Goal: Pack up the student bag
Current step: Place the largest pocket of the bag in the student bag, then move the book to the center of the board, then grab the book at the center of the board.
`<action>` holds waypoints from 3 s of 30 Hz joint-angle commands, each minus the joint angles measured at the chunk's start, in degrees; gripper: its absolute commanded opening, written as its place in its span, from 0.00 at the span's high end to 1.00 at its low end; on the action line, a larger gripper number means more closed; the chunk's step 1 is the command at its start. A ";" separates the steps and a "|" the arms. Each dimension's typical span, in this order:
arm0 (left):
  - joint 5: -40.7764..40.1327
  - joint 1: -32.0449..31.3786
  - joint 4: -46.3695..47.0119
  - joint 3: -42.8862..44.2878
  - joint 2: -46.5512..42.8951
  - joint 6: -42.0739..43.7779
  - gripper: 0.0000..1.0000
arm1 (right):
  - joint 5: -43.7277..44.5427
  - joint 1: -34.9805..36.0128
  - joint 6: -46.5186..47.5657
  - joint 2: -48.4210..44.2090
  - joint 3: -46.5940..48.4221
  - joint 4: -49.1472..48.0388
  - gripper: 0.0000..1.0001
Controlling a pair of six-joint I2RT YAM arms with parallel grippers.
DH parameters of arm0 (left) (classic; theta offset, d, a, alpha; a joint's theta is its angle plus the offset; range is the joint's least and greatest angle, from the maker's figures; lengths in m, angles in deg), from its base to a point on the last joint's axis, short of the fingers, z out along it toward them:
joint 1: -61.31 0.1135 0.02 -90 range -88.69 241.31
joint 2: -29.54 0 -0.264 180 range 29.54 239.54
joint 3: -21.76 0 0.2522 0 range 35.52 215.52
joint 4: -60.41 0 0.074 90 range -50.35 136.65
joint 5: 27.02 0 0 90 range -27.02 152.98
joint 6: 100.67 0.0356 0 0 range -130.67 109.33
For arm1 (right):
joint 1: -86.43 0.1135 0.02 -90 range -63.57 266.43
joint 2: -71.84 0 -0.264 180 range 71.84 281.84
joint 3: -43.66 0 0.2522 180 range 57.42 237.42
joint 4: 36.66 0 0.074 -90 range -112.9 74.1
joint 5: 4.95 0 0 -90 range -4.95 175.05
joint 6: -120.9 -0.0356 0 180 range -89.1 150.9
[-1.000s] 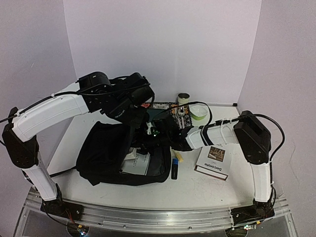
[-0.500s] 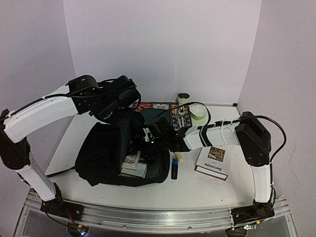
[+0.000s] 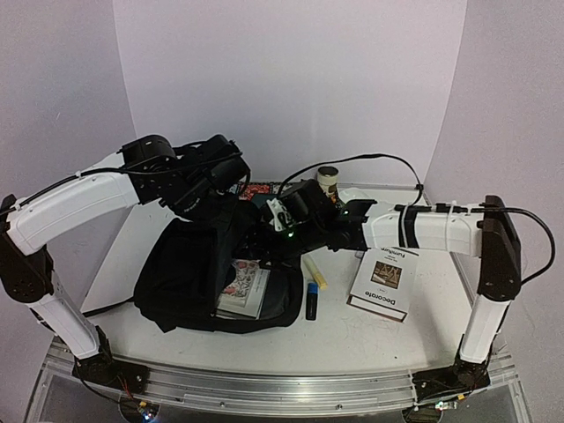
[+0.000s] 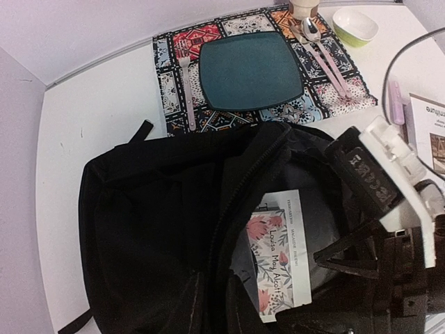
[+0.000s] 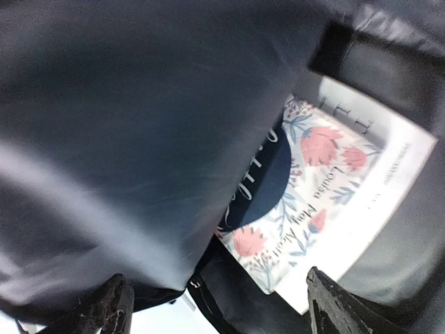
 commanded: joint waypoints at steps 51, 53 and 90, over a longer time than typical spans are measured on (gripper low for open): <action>42.88 4.07 25.46 22.24 30.29 1.73 0.33 | 9.06 -43.40 24.92 -20.69 -37.05 11.45 0.28; 43.24 4.03 25.58 22.93 31.66 1.43 0.33 | 7.38 -43.05 26.08 -19.92 -36.88 10.96 0.31; 53.19 5.44 34.77 20.93 49.01 -4.59 0.61 | 3.15 -39.59 27.53 -21.55 -36.40 8.78 0.34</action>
